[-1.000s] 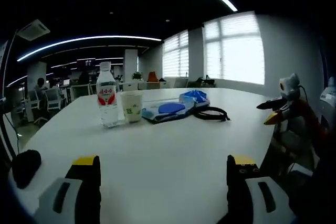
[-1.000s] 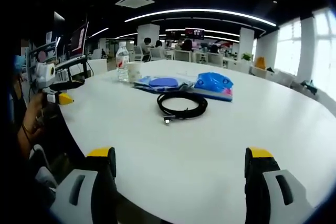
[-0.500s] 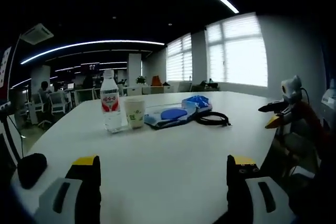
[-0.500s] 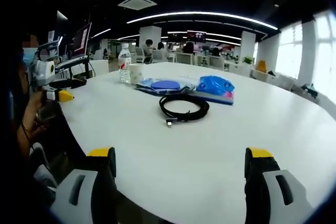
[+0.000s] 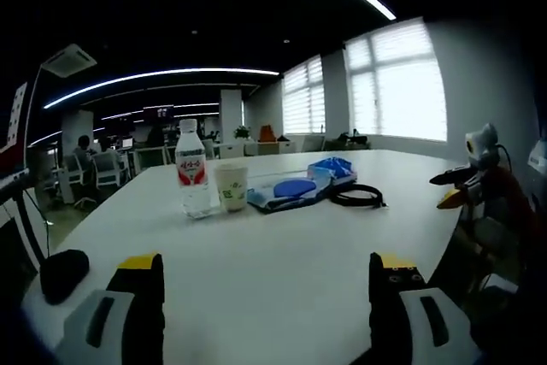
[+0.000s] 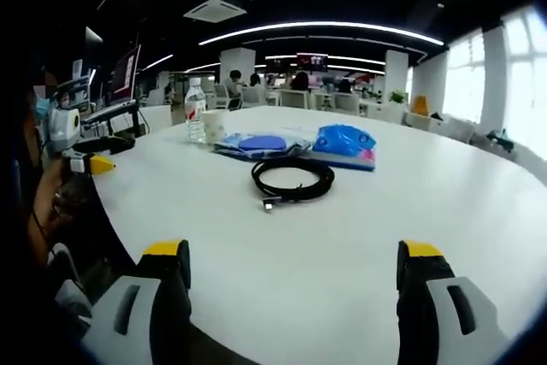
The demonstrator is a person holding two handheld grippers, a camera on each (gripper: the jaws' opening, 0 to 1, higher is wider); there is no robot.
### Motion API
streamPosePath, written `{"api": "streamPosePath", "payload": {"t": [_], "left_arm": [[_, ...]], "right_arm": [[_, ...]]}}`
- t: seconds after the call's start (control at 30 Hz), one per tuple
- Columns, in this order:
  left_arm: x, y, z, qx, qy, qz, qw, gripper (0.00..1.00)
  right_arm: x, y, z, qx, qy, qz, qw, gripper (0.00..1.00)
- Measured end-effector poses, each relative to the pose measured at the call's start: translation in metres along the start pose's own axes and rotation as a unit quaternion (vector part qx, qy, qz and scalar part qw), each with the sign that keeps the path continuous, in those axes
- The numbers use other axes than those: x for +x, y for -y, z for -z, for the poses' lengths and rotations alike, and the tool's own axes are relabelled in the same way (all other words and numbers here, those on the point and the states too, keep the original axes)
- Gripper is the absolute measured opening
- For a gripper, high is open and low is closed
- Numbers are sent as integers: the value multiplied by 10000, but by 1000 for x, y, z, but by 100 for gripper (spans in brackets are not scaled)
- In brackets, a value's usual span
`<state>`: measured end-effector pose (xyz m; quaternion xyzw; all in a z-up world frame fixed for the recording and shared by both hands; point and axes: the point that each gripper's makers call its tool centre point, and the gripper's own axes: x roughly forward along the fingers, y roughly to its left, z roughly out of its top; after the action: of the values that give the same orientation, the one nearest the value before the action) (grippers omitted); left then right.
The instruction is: Arrange the tabletop items into an orderly group along one side of the table until the central work area is clear of visible clutter.
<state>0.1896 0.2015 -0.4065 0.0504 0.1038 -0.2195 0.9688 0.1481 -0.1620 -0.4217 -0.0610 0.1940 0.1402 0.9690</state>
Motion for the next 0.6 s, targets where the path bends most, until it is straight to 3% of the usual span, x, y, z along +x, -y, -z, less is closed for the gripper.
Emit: {"api": "streamPosePath", "payload": {"t": [0.07,0.2,0.4,0.6], "left_arm": [[1,-4,8,227,-242,-127,9994,99],[1,-2,11,345,-320,-181,9987,97],[-4,-3,0,13,12,-115,9999,92],[-7,-5,0,-57,50,-165,9998,90]], "right_arm": [[1,-1,0,47,23,-34,10000,97],[2,-1,2,41,-34,-37,10000,96],[3,0,4,-32,-66,28,10000,95],[1,-1,4,-25,-54,16,10000,95]]}}
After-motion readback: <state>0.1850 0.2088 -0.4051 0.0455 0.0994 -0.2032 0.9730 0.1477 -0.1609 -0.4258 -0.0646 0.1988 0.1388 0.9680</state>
